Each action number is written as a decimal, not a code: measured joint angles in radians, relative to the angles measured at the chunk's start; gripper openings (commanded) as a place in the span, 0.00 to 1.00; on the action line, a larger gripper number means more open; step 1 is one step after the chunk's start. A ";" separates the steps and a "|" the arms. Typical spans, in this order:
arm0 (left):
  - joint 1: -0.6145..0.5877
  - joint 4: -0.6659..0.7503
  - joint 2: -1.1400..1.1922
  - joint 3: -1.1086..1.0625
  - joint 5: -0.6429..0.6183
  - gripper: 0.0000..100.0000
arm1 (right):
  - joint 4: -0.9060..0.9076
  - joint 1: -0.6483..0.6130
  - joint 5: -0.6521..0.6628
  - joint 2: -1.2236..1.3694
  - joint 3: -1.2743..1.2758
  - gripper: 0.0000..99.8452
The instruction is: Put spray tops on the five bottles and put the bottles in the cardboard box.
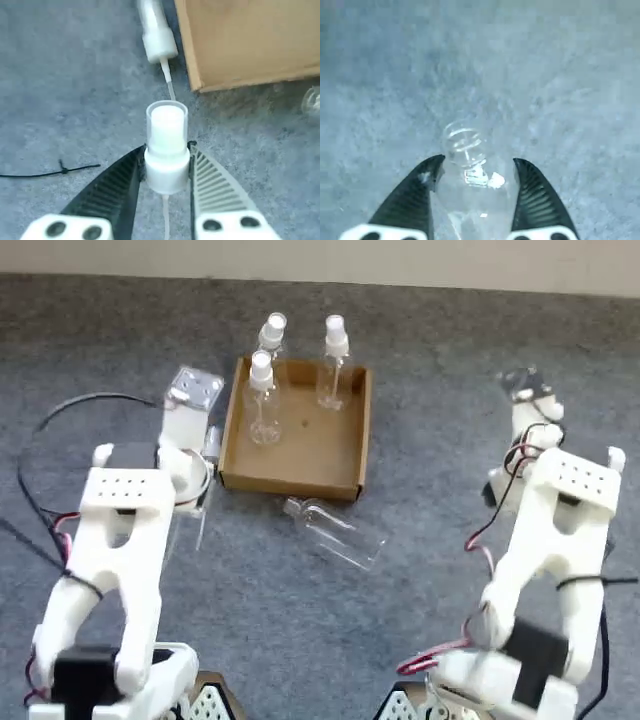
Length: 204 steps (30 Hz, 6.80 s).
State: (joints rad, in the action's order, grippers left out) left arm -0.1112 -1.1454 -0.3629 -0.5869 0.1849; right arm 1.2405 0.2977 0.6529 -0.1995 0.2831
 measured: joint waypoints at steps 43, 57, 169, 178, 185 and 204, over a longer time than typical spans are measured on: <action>0.565 -0.034 -0.597 0.486 -0.394 0.00 | -0.566 -1.080 -0.580 -1.137 0.930 0.00; 0.623 -0.034 -0.609 0.427 -0.397 0.00 | -0.594 -1.060 -0.582 -1.269 1.017 0.00; 0.196 -0.402 -0.617 0.456 -0.080 0.17 | -0.772 -0.954 -0.707 -1.303 1.111 0.00; 0.031 -0.213 -0.830 -0.014 -0.080 0.17 | -0.936 -0.875 -0.707 -1.076 0.953 0.00; -0.020 0.149 -1.071 -0.611 -0.080 0.17 | -1.166 -0.875 -0.707 -0.647 0.692 0.00; -0.230 0.344 -1.185 -0.810 -0.158 0.17 | -1.958 -0.945 -0.707 0.110 0.658 0.00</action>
State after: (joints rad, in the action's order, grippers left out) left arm -0.3414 -0.8017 -1.5474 -1.3970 0.0269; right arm -0.7173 -0.6475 -0.0545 -0.0890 0.9413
